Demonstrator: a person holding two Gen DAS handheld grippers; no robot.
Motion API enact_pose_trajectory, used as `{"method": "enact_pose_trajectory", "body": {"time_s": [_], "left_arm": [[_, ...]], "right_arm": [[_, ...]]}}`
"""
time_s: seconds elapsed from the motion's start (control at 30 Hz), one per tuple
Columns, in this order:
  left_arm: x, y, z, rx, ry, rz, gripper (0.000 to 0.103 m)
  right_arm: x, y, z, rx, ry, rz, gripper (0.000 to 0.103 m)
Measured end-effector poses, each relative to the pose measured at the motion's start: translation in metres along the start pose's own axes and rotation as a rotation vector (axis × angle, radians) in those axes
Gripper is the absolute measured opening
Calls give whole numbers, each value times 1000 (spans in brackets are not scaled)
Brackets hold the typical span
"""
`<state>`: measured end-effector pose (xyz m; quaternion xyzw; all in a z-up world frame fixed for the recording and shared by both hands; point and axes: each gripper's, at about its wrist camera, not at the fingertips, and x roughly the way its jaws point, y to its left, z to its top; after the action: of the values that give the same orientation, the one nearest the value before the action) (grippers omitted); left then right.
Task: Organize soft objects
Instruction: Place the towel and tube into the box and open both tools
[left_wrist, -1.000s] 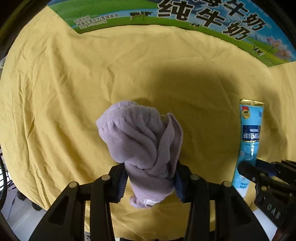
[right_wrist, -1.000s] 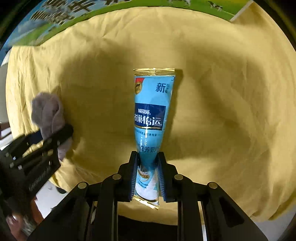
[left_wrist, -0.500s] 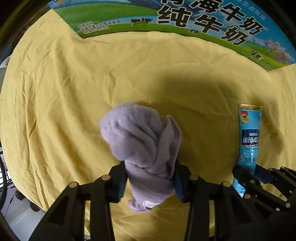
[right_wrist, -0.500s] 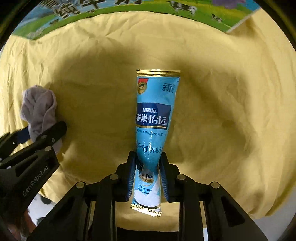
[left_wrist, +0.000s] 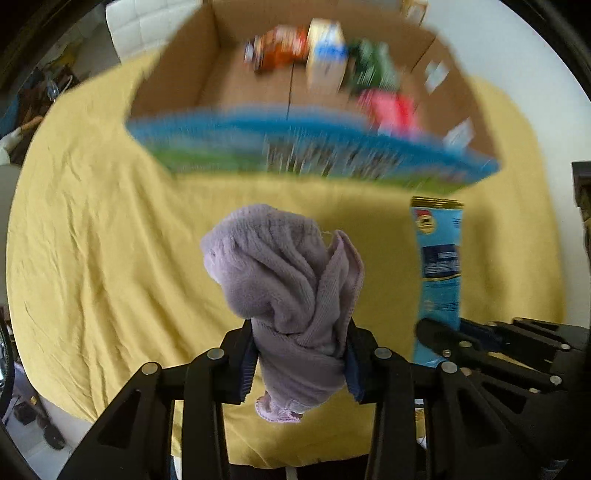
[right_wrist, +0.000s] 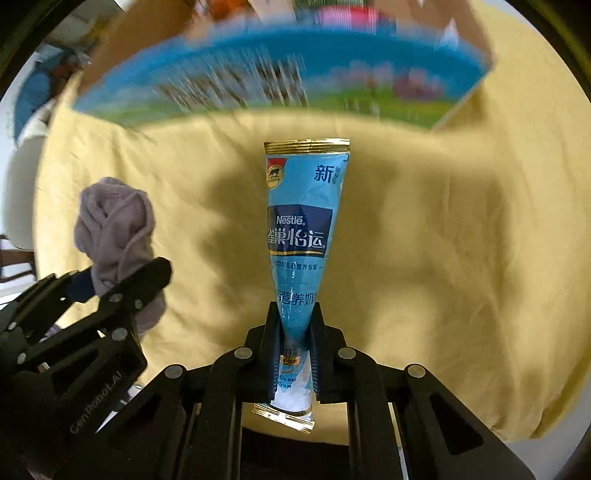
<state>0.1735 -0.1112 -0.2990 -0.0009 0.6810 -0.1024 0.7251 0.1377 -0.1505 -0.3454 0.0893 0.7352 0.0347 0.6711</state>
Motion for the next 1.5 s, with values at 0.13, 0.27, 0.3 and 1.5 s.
{"method": "enact_pose_trajectory", "body": {"time_s": [0.13, 0.27, 0.3, 1.5], "left_arm": [[-50, 0, 24, 0, -85, -42, 35], [-81, 16, 60, -49, -133, -97, 36], [-86, 23, 72, -76, -142, -110, 36], [48, 124, 159, -606, 168, -315, 69]], "right_arm": [[-57, 12, 14, -34, -96, 52, 14], [-104, 26, 33, -90, -178, 66, 14], [-115, 30, 42, -105, -194, 63, 14], [-4, 23, 278, -388, 95, 7, 22]]}}
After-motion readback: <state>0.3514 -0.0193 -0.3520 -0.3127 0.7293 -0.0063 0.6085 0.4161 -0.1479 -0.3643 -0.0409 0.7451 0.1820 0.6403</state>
